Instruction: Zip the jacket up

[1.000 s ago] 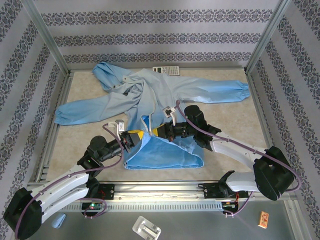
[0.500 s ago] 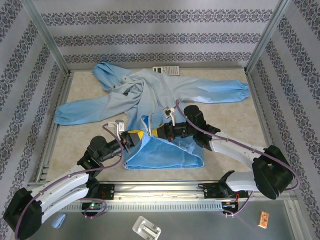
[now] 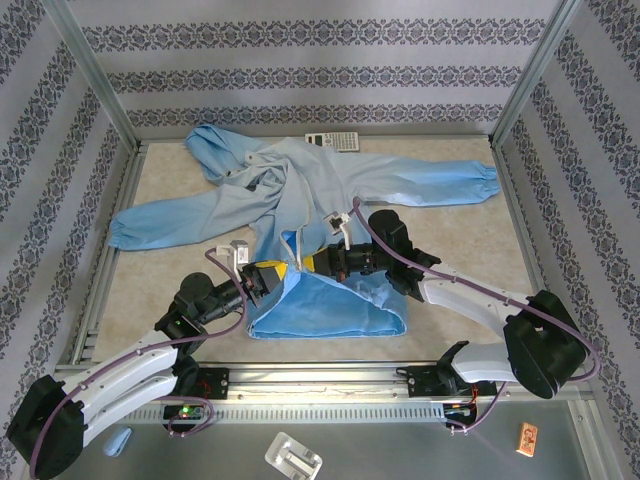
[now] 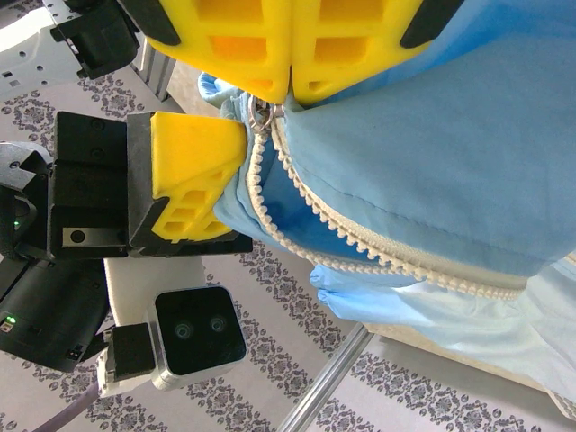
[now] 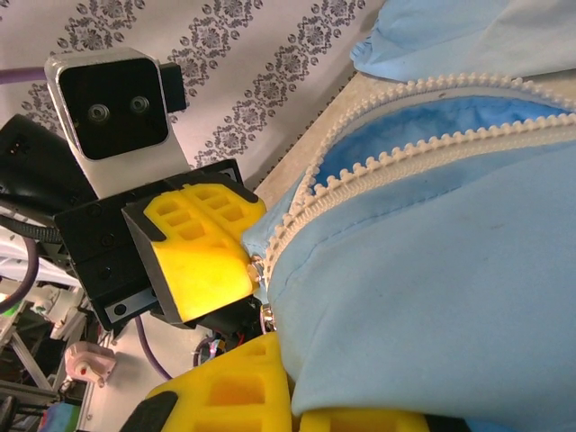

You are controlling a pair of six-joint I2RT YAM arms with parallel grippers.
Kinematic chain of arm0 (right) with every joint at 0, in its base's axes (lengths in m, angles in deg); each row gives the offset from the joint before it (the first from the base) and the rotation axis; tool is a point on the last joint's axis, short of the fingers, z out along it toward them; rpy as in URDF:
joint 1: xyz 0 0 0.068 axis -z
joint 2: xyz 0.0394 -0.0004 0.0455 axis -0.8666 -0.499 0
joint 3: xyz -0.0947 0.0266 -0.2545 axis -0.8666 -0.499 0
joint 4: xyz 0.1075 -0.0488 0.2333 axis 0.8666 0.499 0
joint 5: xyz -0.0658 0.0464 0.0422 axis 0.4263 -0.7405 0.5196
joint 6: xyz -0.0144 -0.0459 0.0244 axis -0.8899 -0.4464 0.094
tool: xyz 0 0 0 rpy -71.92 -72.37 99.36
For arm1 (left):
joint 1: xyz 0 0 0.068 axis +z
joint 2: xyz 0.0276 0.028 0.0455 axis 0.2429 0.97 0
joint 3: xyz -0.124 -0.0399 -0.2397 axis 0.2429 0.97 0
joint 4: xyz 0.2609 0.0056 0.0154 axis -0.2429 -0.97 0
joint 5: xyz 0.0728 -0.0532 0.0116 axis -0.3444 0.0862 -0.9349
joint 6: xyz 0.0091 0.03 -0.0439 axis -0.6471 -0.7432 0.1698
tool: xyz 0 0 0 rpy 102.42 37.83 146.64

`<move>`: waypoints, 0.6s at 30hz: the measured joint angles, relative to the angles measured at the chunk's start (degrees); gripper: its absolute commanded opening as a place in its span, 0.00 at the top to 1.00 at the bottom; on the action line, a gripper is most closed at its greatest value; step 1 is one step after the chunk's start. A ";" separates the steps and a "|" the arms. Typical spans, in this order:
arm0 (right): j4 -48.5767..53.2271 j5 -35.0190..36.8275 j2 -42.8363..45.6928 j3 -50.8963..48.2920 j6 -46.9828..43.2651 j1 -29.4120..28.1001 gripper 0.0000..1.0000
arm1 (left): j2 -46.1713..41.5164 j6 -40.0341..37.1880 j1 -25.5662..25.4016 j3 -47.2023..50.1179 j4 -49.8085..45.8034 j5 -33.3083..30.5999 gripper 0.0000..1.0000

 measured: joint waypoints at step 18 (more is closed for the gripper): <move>-3.43 -0.74 -1.44 0.00 3.87 0.76 1.00 | 0.00 0.87 0.02 0.57 0.81 0.98 1.00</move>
